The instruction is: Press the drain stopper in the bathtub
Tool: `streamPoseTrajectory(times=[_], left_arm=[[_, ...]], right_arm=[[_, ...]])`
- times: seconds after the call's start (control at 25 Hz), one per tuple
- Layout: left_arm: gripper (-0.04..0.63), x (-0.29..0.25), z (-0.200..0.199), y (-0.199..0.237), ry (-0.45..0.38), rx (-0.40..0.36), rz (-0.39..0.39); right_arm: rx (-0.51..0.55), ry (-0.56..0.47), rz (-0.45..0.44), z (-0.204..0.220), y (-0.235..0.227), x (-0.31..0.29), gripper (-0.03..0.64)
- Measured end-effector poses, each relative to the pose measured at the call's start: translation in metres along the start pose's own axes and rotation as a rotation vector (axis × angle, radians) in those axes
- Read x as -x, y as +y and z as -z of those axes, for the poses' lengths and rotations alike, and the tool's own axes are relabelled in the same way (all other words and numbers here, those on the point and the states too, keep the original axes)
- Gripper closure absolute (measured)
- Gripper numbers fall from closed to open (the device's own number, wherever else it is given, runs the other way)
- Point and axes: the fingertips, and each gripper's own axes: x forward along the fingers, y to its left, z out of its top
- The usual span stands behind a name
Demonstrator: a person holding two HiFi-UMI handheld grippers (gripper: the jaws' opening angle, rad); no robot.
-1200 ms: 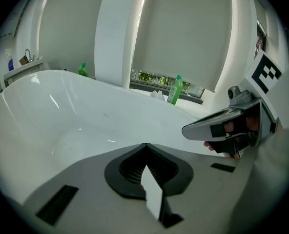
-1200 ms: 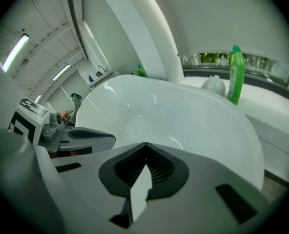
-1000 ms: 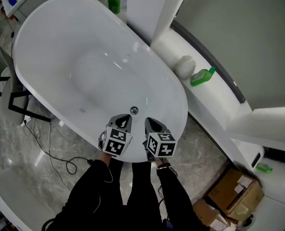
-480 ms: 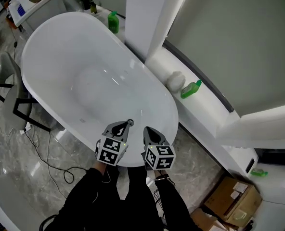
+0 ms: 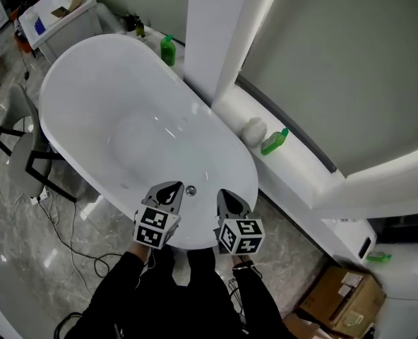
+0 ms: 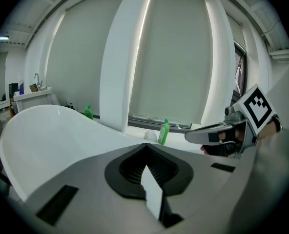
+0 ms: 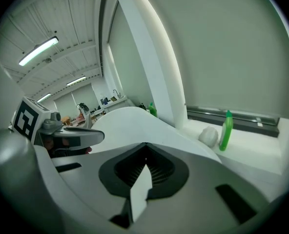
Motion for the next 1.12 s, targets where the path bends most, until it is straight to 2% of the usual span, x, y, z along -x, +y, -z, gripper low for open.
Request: streamPoseTrajectory(times=[0.2, 0.56, 0.76, 1.12], left_arm=[[0.595, 0.013, -0.001, 0.003, -0.007, -0.007, 0.0], [0.595, 0.028, 0.002, 0.008, -0.029, 0.041, -0.023], [0.595, 0.033, 0.0, 0.006, -0.041, 0.017, -0.029], [0.595, 0.034, 0.0, 0.002, -0.046, 0.025, -0.026]], right_arm=[[0.016, -0.01, -0.008, -0.001, 0.01, 0.004, 0.623], [0.046, -0.025, -0.011, -0.002, 0.018, 0.016, 0.623], [0.046, -0.033, -0.019, -0.005, 0.018, 0.023, 0.623], [0.054, -0.029, -0.018, 0.002, 0.014, 0.029, 0.621]])
